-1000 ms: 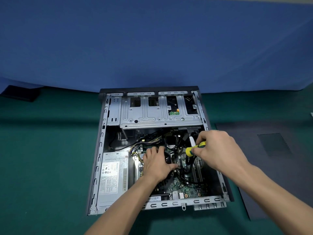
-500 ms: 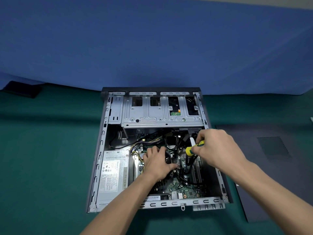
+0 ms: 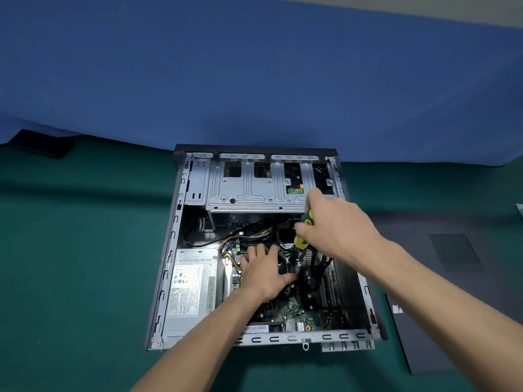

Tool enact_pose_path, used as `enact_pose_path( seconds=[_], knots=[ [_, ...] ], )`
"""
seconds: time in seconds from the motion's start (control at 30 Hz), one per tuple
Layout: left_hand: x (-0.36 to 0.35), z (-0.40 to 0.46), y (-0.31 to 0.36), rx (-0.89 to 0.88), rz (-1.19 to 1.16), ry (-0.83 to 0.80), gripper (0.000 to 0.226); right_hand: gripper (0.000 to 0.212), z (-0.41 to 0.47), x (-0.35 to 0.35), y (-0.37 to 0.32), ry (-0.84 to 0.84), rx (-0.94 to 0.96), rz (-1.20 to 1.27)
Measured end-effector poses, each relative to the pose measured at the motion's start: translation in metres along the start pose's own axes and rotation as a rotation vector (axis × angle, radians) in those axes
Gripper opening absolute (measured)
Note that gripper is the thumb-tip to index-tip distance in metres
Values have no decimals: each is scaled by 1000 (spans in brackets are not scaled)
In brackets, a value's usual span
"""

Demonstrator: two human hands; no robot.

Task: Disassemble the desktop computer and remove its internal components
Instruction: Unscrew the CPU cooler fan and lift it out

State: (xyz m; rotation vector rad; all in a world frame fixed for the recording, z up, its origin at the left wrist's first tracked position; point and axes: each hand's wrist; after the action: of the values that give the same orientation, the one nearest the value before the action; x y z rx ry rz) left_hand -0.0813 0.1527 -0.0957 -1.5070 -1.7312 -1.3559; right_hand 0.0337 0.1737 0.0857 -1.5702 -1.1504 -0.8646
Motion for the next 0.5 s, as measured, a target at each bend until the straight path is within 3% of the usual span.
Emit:
enact_pose_path(
  seconds=[0.07, 0.17, 0.27, 0.33, 0.43, 0.5],
  knots=[
    [0, 0, 0, -6, -4, -3, 70, 29, 0, 2, -2, -8, -17, 29],
    [1, -1, 0, -8, -1, -11, 71, 39, 1, 3, -4, 114, -84, -125],
    [5, -1, -2, -26, -2, -48, 75, 25, 3, 2, -4, 4, -26, -9],
    [9, -2, -6, -63, -12, -110, 86, 29, 3, 3, -4, -35, -38, 11],
    [16, -4, -12, -146, 46, -195, 108, 42, 4, 5, -3, 78, -129, -138],
    [18, -7, -11, -182, 122, -221, 117, 31, 6, 5, 1, 29, -118, -74]
  ],
)
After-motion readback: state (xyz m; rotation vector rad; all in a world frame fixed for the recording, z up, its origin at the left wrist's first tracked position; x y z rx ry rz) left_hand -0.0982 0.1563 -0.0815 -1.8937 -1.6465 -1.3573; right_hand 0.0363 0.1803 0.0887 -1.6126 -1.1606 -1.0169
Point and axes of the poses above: each hand's wrist, its own z-axis towards the middle knuckle, its own x-axis out of the back of the hand, y = z × x, and after that the axes turned 6 degrees about z, right-handed
